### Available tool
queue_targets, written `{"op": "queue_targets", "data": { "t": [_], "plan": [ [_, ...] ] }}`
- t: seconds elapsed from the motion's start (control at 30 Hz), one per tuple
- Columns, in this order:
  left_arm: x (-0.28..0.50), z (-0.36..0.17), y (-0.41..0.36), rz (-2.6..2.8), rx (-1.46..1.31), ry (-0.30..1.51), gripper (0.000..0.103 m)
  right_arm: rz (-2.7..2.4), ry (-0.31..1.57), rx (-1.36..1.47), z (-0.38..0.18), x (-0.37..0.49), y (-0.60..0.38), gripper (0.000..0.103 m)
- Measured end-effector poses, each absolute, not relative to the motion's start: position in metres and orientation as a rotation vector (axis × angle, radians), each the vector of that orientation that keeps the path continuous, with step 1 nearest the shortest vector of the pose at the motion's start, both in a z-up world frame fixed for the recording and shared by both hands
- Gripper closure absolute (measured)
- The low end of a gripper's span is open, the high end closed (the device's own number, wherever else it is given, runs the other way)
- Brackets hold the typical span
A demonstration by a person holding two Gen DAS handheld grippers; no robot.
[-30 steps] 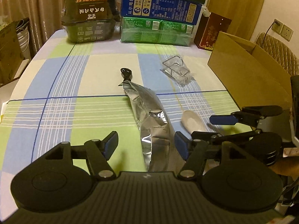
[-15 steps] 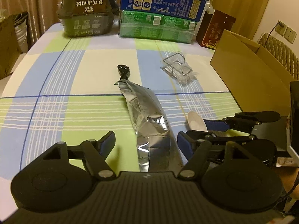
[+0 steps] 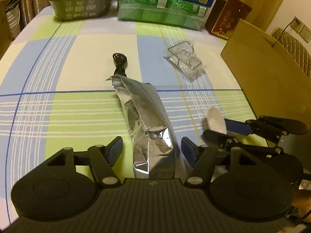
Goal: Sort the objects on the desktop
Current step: 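Lift the foil bag with the left tool while the right tool lifts the spoon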
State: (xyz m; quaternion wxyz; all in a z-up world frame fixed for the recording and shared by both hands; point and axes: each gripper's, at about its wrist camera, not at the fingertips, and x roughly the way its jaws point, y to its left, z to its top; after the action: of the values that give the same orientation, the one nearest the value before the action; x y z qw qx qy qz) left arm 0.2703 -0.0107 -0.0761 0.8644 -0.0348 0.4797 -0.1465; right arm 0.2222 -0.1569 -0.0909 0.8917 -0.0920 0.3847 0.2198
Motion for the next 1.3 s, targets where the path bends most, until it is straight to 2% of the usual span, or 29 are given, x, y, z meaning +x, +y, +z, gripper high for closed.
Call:
{"op": "queue_targets", "data": {
  "t": [0.23, 0.53, 0.67, 1.3],
  "plan": [
    [0.279, -0.083, -0.014, -0.312, -0.067, 1.03, 0.045, 0.455, 0.804, -0.184, -0.091, 0.222, -0.157, 0.073],
    [0.279, -0.085, -0.029, -0.31, 0.031, 1.026, 0.055, 0.459, 0.798, -0.192, -0.091, 0.22, -0.155, 0.073],
    [0.277, -0.083, -0.031, -0.318, 0.04, 1.015, 0.065, 0.456, 0.792, -0.183, -0.089, 0.22, -0.157, 0.073],
    [0.267, -0.074, -0.03, -0.327, 0.004, 0.985, 0.066, 0.456, 0.774, -0.179, -0.085, 0.219, -0.158, 0.073]
  ]
}}
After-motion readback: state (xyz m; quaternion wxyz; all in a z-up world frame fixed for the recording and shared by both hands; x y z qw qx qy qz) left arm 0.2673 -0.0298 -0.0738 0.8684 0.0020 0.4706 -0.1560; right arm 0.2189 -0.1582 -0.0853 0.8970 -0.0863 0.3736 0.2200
